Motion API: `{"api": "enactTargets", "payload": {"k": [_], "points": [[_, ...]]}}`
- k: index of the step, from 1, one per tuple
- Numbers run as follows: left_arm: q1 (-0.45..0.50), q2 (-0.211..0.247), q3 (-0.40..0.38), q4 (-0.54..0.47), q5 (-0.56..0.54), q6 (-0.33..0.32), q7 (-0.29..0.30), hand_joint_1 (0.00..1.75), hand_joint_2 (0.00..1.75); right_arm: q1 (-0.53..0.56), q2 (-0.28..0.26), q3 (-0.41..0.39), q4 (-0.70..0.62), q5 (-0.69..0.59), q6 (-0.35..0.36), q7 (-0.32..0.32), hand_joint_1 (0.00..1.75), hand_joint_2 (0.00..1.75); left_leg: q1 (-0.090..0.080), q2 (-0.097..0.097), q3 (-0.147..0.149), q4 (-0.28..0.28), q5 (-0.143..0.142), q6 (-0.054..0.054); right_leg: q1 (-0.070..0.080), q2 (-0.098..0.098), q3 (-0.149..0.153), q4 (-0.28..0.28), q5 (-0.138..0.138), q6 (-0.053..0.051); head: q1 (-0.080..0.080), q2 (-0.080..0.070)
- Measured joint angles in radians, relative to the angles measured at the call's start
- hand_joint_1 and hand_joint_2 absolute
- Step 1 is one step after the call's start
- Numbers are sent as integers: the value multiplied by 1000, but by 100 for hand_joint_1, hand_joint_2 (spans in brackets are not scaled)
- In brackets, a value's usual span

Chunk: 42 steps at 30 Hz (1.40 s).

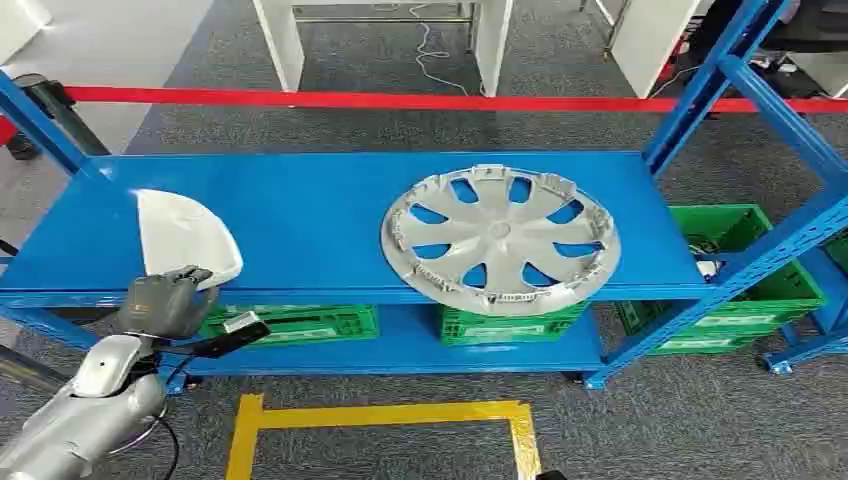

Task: Take the parts from the cabinet and place them on the table.

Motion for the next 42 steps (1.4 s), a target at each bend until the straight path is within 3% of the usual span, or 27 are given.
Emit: {"api": "enactTargets", "payload": {"k": [5,8,12,18,24,42], "points": [[17,-1,20,-65,-46,8,-2,175,175,0,0,0,0,-5,0,-3,0,0,0,0,-1,0,0,0,0,0,-1,0,0,0,0,0],[45,-3,51,-170,-114,9,-1,175,175,1,0,0,0,-5,0,-4,0,0,0,0,-2,0,0,0,0,-1,-2,0,0,0,0,0],[55,-8,67,-238,-128,10,-1,175,175,0,0,0,-1,-5,0,-5,0,0,0,0,-2,0,0,0,0,1,-2,0,0,0,0,0],[65,-10,81,-286,-132,10,-4,175,175,0,0,0,-1,-5,0,-5,0,0,0,0,-3,0,0,0,0,0,-3,0,0,0,0,0],[77,-24,128,-358,-170,10,-68,175,175,0,0,0,-2,-4,0,-5,0,0,0,0,-3,0,0,0,0,0,-3,0,0,0,0,0],[130,-39,168,-559,-275,10,-100,175,175,0,0,0,-3,-4,0,-10,0,0,0,0,-3,0,0,0,0,1,-4,1,0,0,0,0]]}}
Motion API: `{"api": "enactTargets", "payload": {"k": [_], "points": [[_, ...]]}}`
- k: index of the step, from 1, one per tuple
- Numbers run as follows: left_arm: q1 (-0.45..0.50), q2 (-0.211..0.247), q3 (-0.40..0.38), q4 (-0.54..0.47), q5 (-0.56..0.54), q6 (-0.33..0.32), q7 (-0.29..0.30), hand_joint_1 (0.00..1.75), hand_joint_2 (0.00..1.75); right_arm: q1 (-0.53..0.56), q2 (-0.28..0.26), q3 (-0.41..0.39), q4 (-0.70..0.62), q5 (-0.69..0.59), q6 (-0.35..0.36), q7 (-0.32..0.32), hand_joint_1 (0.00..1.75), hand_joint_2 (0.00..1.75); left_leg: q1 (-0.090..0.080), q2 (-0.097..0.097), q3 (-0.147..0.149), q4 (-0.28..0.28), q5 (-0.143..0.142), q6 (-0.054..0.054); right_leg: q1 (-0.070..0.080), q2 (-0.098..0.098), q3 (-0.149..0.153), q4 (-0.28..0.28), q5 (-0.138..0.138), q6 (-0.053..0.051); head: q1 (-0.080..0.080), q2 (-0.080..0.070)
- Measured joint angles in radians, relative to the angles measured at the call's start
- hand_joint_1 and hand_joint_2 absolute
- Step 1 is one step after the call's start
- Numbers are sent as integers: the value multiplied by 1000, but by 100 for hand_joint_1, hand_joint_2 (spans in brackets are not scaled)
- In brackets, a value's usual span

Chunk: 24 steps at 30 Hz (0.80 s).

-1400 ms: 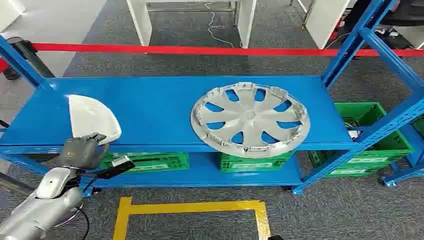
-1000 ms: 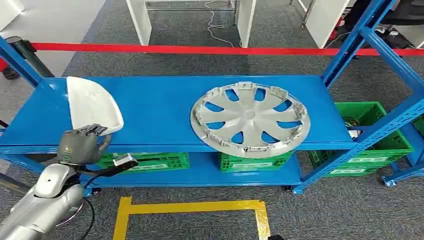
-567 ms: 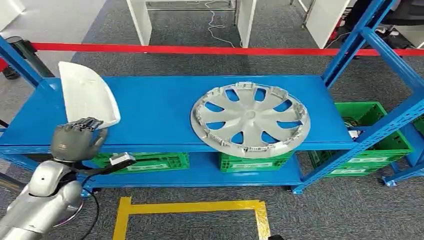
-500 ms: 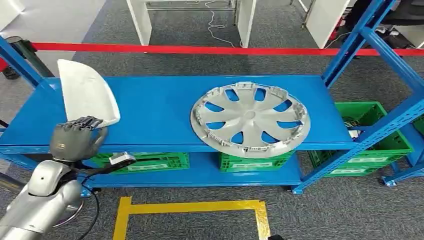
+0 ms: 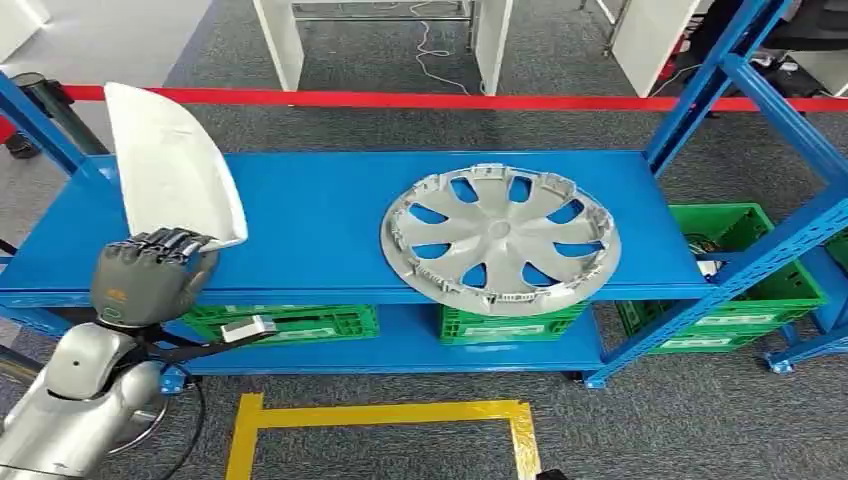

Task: Take the parts from the cabinet and place them on the table.

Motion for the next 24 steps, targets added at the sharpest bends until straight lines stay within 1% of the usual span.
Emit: {"api": "enactTargets", "payload": {"k": [2,7,12,18,21,24], "points": [[1,-2,8,-13,12,0,0,175,175,1,0,0,-1,0,0,-1,0,0,0,0,0,0,0,0,0,0,0,0,0,0,0,0],[2,-3,9,-11,99,0,0,175,175,1,0,0,-1,-2,0,-3,0,0,0,0,0,0,0,0,0,0,0,0,0,0,0,0],[3,-2,8,0,95,0,20,175,175,1,0,0,-1,-3,0,-4,0,0,0,0,0,0,0,0,0,0,0,0,0,0,0,0],[3,22,2,6,94,0,70,175,175,1,0,0,-1,-3,0,-6,0,0,-3,0,-1,2,0,0,-1,0,0,-1,0,0,0,0],[3,30,0,6,94,0,72,175,175,1,0,0,-1,-3,0,-6,0,0,-4,0,-2,4,0,0,-3,-1,0,0,0,1,0,0],[3,37,-3,7,94,0,72,175,175,1,0,0,-1,-3,0,-6,0,0,-6,0,-5,9,-2,3,-5,-1,-1,-1,2,3,0,0]]}}
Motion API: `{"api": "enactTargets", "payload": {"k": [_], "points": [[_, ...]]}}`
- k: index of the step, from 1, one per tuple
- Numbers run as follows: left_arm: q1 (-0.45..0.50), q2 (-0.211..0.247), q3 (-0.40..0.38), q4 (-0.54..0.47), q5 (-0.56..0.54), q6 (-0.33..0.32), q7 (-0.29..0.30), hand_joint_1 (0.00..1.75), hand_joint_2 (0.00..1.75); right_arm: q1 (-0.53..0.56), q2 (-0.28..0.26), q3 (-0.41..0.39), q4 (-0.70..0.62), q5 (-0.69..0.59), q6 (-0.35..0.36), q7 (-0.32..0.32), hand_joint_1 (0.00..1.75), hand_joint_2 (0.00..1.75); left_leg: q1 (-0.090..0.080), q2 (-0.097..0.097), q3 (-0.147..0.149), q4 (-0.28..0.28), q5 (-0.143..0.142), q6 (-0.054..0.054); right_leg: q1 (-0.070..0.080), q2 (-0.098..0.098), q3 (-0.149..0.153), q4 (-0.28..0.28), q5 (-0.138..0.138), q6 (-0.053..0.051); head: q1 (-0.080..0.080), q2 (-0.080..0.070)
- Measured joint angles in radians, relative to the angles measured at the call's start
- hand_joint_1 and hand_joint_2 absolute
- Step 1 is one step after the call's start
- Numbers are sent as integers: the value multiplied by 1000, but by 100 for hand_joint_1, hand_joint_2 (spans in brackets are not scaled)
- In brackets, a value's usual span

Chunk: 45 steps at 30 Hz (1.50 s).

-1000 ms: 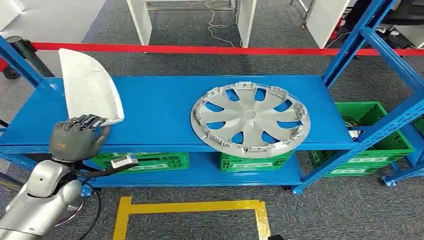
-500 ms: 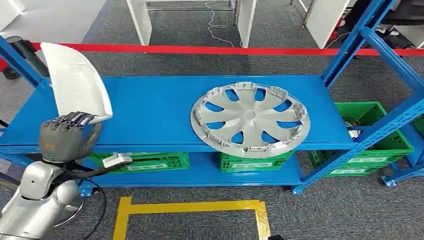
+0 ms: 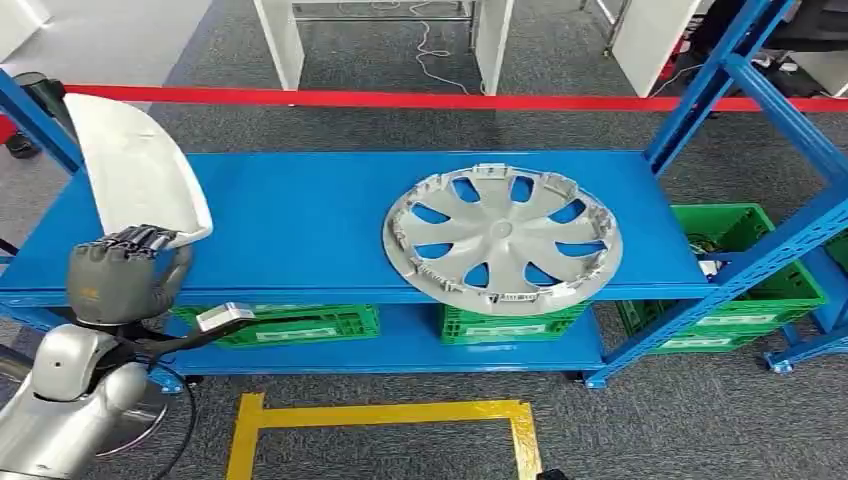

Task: Take the parts from the cabinet and place them on the table.

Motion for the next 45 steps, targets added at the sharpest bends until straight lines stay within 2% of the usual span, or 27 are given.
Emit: {"api": "enactTargets", "payload": {"k": [3,4,6,9,10,12,14,16,19,20,22,24,25,27,29,31,32,34,35,36,37,39,40,41,42,44,45], "points": [[0,8,-2,0,2,0,5,175,175,0,2,0,0,0,0,0,0,0,-2,0,-3,5,-1,3,-2,0,-1,-2,3,6,0,0],[0,10,-3,0,2,0,9,175,175,0,2,0,0,0,0,0,0,0,-1,0,-4,2,6,11,-1,1,0,-2,8,13,0,0],[0,15,-3,0,3,0,15,175,175,1,3,0,0,-3,0,-1,0,0,7,7,1,-11,20,26,0,-3,-23,36,-42,12,2,0],[11,27,-4,0,16,0,18,175,175,1,6,0,-1,-3,-2,0,0,0,4,10,-12,-7,24,31,1,-3,-124,283,-163,12,7,0],[17,35,-4,0,20,0,18,175,175,3,9,0,-1,-3,-5,2,0,0,3,10,-15,-5,25,30,1,-3,-144,333,-171,13,7,0],[28,44,-3,0,26,0,18,175,175,6,14,0,-2,-2,-10,2,0,0,3,10,-18,0,25,29,0,-4,-113,285,-119,10,8,0],[33,55,-3,-1,36,0,18,175,175,5,16,0,-3,-3,-12,3,0,0,4,9,-19,7,23,24,-1,-6,-16,99,-28,4,7,0],[32,68,-2,-1,41,1,18,175,175,2,22,0,-5,-3,-13,3,0,0,-2,6,-33,18,26,8,5,-2,20,42,-31,-1,6,0],[36,81,0,-1,48,1,18,175,175,-1,28,0,-6,-3,-18,4,0,0,1,6,-43,21,39,-13,7,-1,8,40,-34,-6,7,0],[38,87,0,-1,48,1,18,175,175,2,31,0,-6,-3,-19,5,0,0,2,3,-52,27,33,-17,-4,-4,0,29,-24,-20,7,0],[41,95,0,-1,50,1,18,175,175,1,34,0,-8,-2,-21,5,0,0,6,2,-79,99,-54,-32,-1,-6,-16,30,-10,-38,0,0],[41,98,0,-1,55,1,18,175,175,0,39,0,-9,-3,-21,5,0,0,10,2,-119,250,-149,-41,3,-8,-34,31,2,-44,-3,0],[42,99,0,-1,58,1,19,175,175,0,40,0,-9,-3,-21,5,0,0,11,2,-129,305,-168,-43,4,-9,-43,32,9,-45,-3,0],[42,103,-3,-1,63,1,26,175,175,1,40,0,-10,-3,-21,5,0,0,13,2,-99,297,-119,-44,5,-11,-64,37,23,-44,-3,0],[41,108,-5,-1,68,1,32,175,175,0,41,0,-10,-4,-21,5,0,0,15,2,-2,148,-37,-41,5,-10,-83,42,34,-39,-3,0],[34,111,-10,-1,69,1,36,175,175,0,41,0,-12,-6,-21,5,0,0,10,0,84,3,-58,-35,10,-8,-93,47,46,-28,-3,0],[34,114,-13,-2,69,2,36,175,175,0,41,0,-13,-6,-22,5,0,0,9,-1,88,-13,-63,-29,10,-9,-96,45,56,-22,-1,0],[36,116,-17,-2,69,2,36,175,175,1,41,0,-13,-6,-22,5,0,0,5,-1,77,-7,-57,-22,7,-9,-99,39,73,-8,-1,0],[36,116,-19,-2,69,2,36,175,175,5,41,0,-13,-7,-22,5,0,0,7,0,66,-13,-46,-12,11,-7,-102,37,82,0,-2,0],[33,115,-21,-2,69,2,36,175,175,5,41,0,-13,-8,-22,5,0,0,13,7,59,-16,-33,-3,8,-6,-113,47,52,2,-2,0],[33,115,-22,-2,69,2,37,175,175,5,41,0,-13,-10,-22,5,0,0,13,6,44,-16,-23,4,9,-8,-135,87,-9,4,5,0],[34,115,-23,-2,71,2,42,175,175,5,41,0,-14,-15,-20,5,0,0,9,8,16,-12,-1,12,8,-8,-172,244,-123,6,7,0],[34,115,-24,-2,71,2,45,175,175,4,41,0,-14,-17,-19,4,0,0,6,9,1,-10,7,13,9,-9,-185,310,-146,7,8,0],[34,115,-25,-2,71,2,46,175,175,4,41,0,-14,-18,-19,4,0,0,3,10,-14,-6,16,14,9,-9,-187,355,-143,5,7,0],[35,116,-27,-2,72,2,48,175,175,5,41,0,-14,-18,-19,4,0,0,0,10,-29,-1,24,15,10,-9,-169,355,-111,2,8,0],[39,121,-27,-2,80,2,49,175,175,5,42,0,-14,-18,-19,3,0,0,-8,9,-54,5,40,14,16,-8,-77,245,-31,-13,8,0],[42,127,-27,-3,86,2,49,175,175,4,43,0,-16,-18,-19,3,0,0,-9,9,-59,7,47,13,20,-7,-14,156,-21,-24,8,0]]}}
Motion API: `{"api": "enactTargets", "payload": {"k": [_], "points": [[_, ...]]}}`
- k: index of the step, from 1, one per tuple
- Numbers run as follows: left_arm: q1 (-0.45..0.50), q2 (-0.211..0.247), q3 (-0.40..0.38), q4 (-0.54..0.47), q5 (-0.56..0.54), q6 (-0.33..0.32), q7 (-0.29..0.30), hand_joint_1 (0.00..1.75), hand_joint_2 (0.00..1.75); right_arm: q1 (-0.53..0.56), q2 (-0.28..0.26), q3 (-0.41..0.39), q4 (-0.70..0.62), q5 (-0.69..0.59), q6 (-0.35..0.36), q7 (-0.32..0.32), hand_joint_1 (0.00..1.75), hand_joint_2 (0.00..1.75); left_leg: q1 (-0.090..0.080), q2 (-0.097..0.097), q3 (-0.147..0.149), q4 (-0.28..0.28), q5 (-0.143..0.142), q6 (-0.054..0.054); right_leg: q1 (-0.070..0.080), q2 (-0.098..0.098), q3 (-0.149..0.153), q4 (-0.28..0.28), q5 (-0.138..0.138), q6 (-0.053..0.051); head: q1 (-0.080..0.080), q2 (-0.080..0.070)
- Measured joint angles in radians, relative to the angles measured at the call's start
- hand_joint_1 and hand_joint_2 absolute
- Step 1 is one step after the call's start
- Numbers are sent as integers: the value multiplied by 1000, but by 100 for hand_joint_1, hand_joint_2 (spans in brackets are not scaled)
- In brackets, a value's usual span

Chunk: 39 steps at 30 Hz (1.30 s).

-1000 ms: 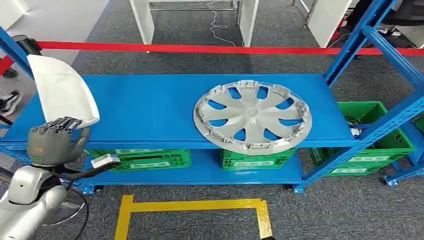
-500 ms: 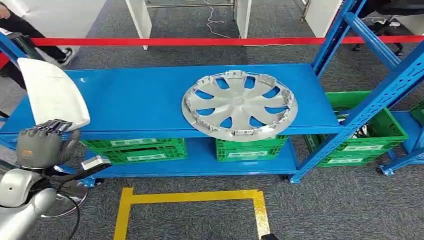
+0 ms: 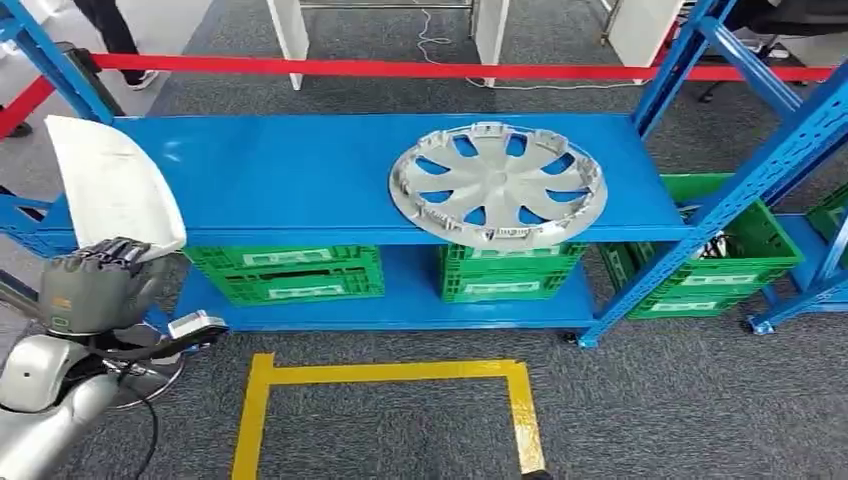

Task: Take the parts from the cabinet and place them on the table.

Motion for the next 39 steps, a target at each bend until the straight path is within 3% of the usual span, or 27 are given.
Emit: {"api": "enactTargets", "payload": {"k": [1,2,4,5,6,7,9,10,11,12,13,14,15,17,19,20,26,29,30,31,32,33,34,35,37,38,39], "points": [[4,5,1,-3,9,0,0,175,175,-3,0,0,-1,0,-2,0,0,0,0,0,-6,2,6,-3,7,0,54,-90,-34,-13,-2,0],[6,13,5,-9,18,0,0,175,175,-4,3,0,-2,0,-3,-1,0,0,-4,1,-10,5,13,-7,5,-1,99,-152,-46,-11,-2,0],[10,23,8,-15,29,0,-1,175,175,-4,10,0,-2,-2,-7,-1,0,0,3,2,-19,2,34,-19,13,1,93,-158,-46,-10,0,0],[15,27,9,-17,32,0,-2,175,175,-2,11,0,-2,-2,-9,0,0,0,1,0,-22,1,44,-25,10,0,76,-162,-37,-13,0,0],[21,32,9,-18,35,0,-2,175,175,1,19,0,-2,-3,-10,0,0,0,3,-3,-29,7,30,-30,0,-4,70,-170,-23,-23,0,0],[25,37,10,-18,35,1,-2,175,175,1,19,0,-2,-3,-12,1,0,0,3,-5,-40,29,-21,-39,2,-6,64,-169,-12,-31,-5,0],[27,42,10,-19,37,0,-2,175,175,1,23,0,-4,-3,-12,0,0,0,11,-5,-65,157,-146,-51,4,-8,35,-165,11,-37,-11,0],[30,42,10,-20,40,0,-3,175,175,0,24,0,-4,-3,-12,0,0,0,14,-5,-75,232,-185,-55,5,-9,19,-162,23,-38,-10,0],[38,45,14,-22,46,0,-8,175,175,-1,24,0,-4,-5,-16,-1,0,0,17,-5,-77,285,-191,-58,4,-10,3,-157,32,-39,-11,0],[49,48,21,-27,52,0,-18,175,175,-1,24,0,-4,-8,-18,-2,0,0,19,-5,-68,303,-167,-61,4,-9,-15,-151,40,-38,-11,0],[59,49,31,-32,62,0,-31,175,175,1,25,-1,-4,-11,-23,-4,0,0,22,-5,-43,286,-128,-64,3,-9,-34,-143,47,-36,-11,0],[67,49,48,-42,73,0,-48,175,175,4,27,-1,-4,-16,-26,-8,0,0,27,-5,-1,230,-83,-66,2,-9,-54,-132,54,-33,-11,0],[74,48,60,-51,79,0,-60,175,175,6,30,-1,-4,-18,-30,-10,0,0,31,-5,55,150,-64,-68,2,-8,-71,-123,60,-28,-11,0],[80,47,83,-66,87,1,-70,175,175,8,34,-1,-4,-22,-35,-16,0,0,27,-8,152,-7,-113,-62,6,-8,-90,-108,70,-17,-10,0],[90,46,98,-74,95,1,-73,175,175,10,35,-3,-4,-35,-40,-25,0,0,21,-8,143,-17,-115,-46,3,-9,-99,-112,95,-2,-10,0],[92,46,98,-74,95,1,-73,175,175,10,35,-3,-4,-36,-40,-26,0,0,19,-9,141,-14,-113,-43,1,-9,-99,-114,99,0,-10,0],[93,46,98,-74,95,1,-73,175,175,11,35,-3,-4,-36,-40,-26,0,0,19,-9,141,-14,-113,-42,1,-9,-100,-114,100,0,-10,0],[99,46,103,-75,98,1,-74,175,175,13,35,-4,-4,-40,-42,-27,0,0,17,-8,137,-14,-107,-36,1,-9,-100,-117,107,5,-11,0],[109,42,108,-77,99,1,-74,175,175,22,35,-5,-4,-42,-45,-30,0,0,26,1,121,-23,-87,-22,-1,-4,-108,-110,90,12,-11,0],[111,41,109,-78,101,1,-74,175,175,23,35,-5,-4,-44,-45,-33,0,0,25,1,113,-23,-80,-15,0,-5,-117,-95,55,15,-10,0],[122,34,109,-83,106,1,-75,175,175,28,35,-11,-4,-59,-48,-37,0,0,22,1,78,-22,-52,-3,-2,-4,-151,60,-103,22,-1,0],[153,27,111,-97,88,1,-69,175,175,32,35,-23,-4,-77,-49,-44,0,0,13,4,16,-11,-12,-2,-1,-4,-127,184,-60,21,2,0],[187,22,121,-129,82,2,-68,175,175,37,34,-36,-4,-87,-50,-49,0,0,1,3,-22,-4,22,-10,15,-3,119,-130,-45,-10,3,0],[191,21,124,-134,80,2,-68,175,175,36,34,-37,-3,-87,-50,-50,0,0,2,4,-25,-2,38,-15,10,-4,146,-201,-72,-10,1,0],[194,21,132,-140,77,2,-68,175,175,36,34,-38,-2,-87,-51,-52,0,0,8,5,-36,-13,60,-23,17,-2,143,-196,-63,-12,2,0],[201,21,135,-145,72,2,-68,175,175,39,35,-38,0,-90,-51,-51,0,0,3,2,-42,-14,71,-29,10,-4,118,-204,-43,-15,3,0],[208,19,137,-149,69,2,-68,175,175,38,35,-39,3,-94,-51,-53,0,0,6,-1,-51,-8,41,-35,7,-8,125,-204,-34,-22,4,0]]}}
